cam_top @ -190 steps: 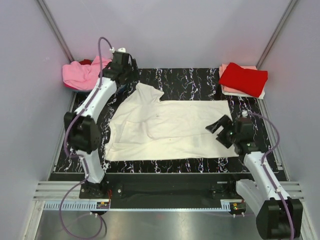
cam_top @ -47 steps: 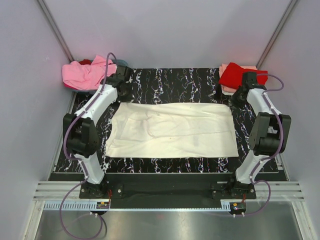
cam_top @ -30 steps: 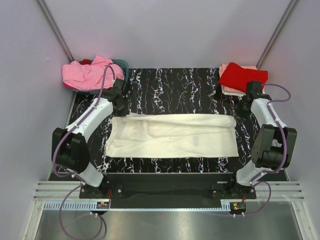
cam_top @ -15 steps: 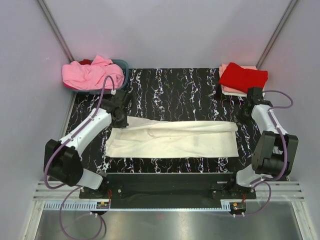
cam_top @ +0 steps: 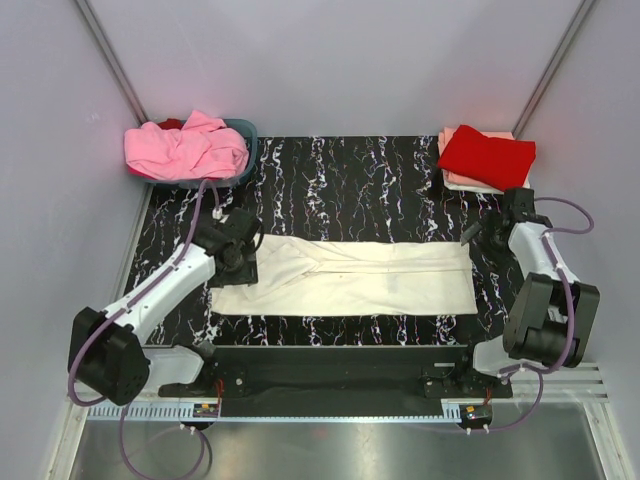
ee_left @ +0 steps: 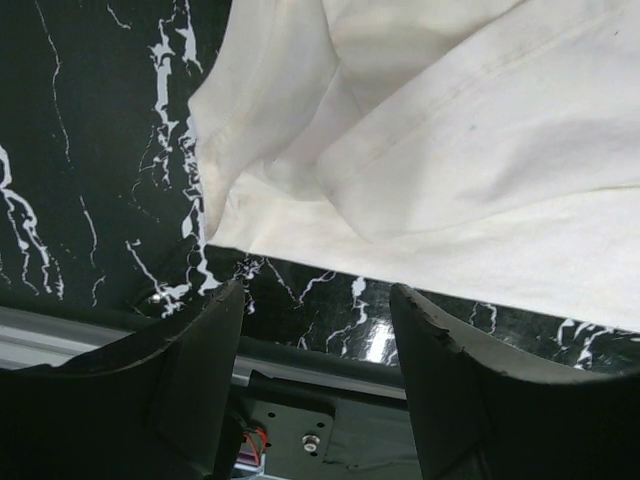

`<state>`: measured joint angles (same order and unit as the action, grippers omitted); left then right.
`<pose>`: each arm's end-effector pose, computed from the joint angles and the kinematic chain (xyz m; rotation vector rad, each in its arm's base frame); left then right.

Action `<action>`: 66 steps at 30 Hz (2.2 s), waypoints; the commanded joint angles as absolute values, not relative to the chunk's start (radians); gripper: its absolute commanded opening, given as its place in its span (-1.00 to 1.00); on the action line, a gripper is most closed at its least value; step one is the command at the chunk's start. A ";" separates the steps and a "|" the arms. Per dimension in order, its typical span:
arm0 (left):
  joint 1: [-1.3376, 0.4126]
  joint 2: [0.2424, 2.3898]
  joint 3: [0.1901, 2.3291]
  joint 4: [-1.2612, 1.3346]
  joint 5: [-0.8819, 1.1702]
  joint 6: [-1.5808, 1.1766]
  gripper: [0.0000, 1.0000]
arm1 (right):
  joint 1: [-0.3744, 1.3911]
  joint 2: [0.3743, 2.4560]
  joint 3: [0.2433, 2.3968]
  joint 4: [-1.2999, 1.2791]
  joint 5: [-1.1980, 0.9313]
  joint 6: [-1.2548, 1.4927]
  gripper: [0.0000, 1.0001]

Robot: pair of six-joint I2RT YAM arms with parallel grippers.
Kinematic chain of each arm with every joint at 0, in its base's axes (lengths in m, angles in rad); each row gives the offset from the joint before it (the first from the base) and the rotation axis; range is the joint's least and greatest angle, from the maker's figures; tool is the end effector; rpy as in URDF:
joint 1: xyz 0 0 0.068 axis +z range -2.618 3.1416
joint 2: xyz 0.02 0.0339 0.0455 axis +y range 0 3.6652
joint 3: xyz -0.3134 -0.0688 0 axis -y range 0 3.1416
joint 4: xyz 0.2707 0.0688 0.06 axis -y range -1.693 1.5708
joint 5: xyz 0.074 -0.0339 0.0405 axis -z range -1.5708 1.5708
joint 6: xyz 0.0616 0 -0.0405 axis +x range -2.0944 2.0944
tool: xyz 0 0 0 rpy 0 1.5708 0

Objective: Fold and stack the t-shirts
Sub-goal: Fold the tshirt

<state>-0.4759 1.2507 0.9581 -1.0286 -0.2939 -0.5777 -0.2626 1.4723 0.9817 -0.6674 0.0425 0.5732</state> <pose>0.2133 -0.0898 0.2615 -0.1926 2.7682 0.1800 0.2993 -0.0832 0.2266 1.1179 2.4875 0.0311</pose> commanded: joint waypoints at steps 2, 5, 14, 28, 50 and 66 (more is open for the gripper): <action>-0.476 1.282 0.953 -0.905 -0.322 -0.629 0.27 | -0.195 1.378 1.006 -0.595 -0.101 0.568 0.71; -0.474 1.337 0.939 -0.841 -0.298 -0.649 0.26 | -0.126 1.394 0.997 -0.555 -0.155 0.558 0.53; -0.465 1.623 0.972 -0.703 -0.252 -0.675 0.16 | -0.063 1.707 1.025 -0.558 -0.212 0.495 0.08; -0.423 2.459 2.246 -1.060 -0.237 -0.513 0.12 | 0.688 1.392 0.810 -0.696 -0.256 0.894 0.12; -0.468 1.584 1.813 -0.818 -0.069 -0.417 0.97 | 0.473 1.588 1.518 -0.781 -0.107 0.540 0.65; -0.561 0.869 1.105 -0.905 -0.095 -0.522 0.96 | 0.318 2.361 2.213 -0.804 -0.179 0.459 0.40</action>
<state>-0.5598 0.9802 1.1561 -0.9398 -0.0811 -0.5137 0.3347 2.2803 2.1048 -0.7887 -0.1310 0.4896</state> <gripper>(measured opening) 0.983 0.702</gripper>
